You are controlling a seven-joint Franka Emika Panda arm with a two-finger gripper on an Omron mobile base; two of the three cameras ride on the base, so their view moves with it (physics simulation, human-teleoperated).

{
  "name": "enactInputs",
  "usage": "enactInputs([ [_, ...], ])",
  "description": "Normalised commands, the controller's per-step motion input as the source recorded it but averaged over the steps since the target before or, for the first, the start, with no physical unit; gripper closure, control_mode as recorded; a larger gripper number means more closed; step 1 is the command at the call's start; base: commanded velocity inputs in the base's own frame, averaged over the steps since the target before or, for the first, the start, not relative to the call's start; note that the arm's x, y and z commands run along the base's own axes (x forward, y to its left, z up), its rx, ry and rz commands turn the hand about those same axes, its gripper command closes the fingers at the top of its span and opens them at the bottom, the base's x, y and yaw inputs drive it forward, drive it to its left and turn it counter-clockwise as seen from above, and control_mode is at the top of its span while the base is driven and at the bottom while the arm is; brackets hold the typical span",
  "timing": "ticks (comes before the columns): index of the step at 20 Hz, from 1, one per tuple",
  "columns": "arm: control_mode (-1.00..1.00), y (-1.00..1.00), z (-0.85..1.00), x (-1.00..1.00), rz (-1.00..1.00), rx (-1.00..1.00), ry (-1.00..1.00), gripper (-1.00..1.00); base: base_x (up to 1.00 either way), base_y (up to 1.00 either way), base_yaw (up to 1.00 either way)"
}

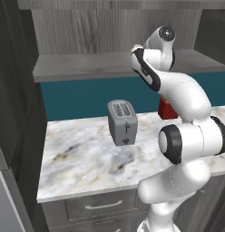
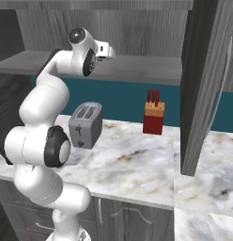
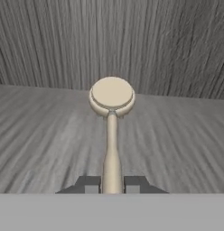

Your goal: Locate and retrieve the soap dispenser and dish brush from the cabinet. Place them next to the sink.

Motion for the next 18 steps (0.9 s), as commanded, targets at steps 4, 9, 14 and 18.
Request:
enactInputs([
  [4, -1.0, 0.0, 0.09, -0.26, -0.05, 0.0, 0.0, 1.0, 0.0, 0.0, 0.0],
  [9, -1.0, 0.0, 0.0, -0.3, -0.05, 0.0, -0.01, 1.0, 0.0, 0.0, 0.0],
  [14, -1.0, -0.07, 0.01, -0.58, -0.06, 0.03, -0.04, 1.0, 0.0, 0.0, 0.0],
  [18, -1.0, -0.16, 0.08, -0.73, -0.05, 0.03, -0.04, 1.0, 0.0, 0.0, 0.0],
])
